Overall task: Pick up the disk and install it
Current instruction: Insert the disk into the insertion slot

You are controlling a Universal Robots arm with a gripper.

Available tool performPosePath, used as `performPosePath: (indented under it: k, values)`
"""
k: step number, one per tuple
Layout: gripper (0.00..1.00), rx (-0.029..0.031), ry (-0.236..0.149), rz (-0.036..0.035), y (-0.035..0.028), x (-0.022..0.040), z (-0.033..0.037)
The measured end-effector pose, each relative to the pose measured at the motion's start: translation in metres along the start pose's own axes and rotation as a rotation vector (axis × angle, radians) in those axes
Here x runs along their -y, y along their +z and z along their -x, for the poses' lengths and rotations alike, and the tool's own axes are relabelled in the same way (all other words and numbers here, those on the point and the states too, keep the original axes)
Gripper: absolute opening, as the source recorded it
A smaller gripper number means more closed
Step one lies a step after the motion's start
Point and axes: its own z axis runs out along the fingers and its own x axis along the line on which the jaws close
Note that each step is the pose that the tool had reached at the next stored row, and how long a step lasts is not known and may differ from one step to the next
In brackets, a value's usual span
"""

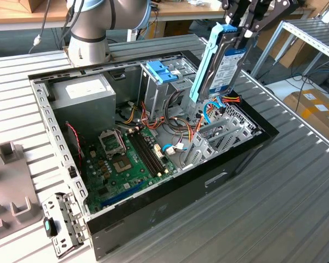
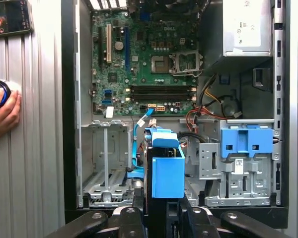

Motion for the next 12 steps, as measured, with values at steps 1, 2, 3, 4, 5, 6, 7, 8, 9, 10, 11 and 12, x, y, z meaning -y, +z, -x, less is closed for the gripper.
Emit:
performPosePath:
  k: [1,2,3,4,5,6,7,8,9,10,11,12]
  values:
    - [0.35,-0.0001,0.0,0.0,0.0,0.0001,-0.0043]
    - [0.35,0.0001,0.0,0.0001,0.0001,0.0002,-0.0083]
    - [0.35,0.0002,0.0,0.0001,0.0002,0.0002,-0.0149]
    - [0.35,0.0002,0.0,-0.0001,0.0003,0.0004,-0.0225]
    - [0.35,0.0003,0.0,-0.0001,0.0005,0.0005,-0.0272]
    - [0.35,0.0003,0.0,0.0,0.0005,0.0005,-0.0316]
    - [0.35,0.0004,0.0,0.0,0.0006,0.0006,-0.0367]
    - [0.35,0.0006,0.0,0.0,0.0007,0.0007,-0.0412]
    - [0.35,0.0004,0.0,0.0,0.0007,0.0008,-0.0493]
    - [0.35,0.0006,0.0,0.0,0.0009,0.0009,-0.0539]
    - [0.35,0.0004,0.0,0.0,0.0009,0.001,-0.0567]
    - [0.35,0.0005,0.0,0.0,0.0012,0.001,-0.0601]
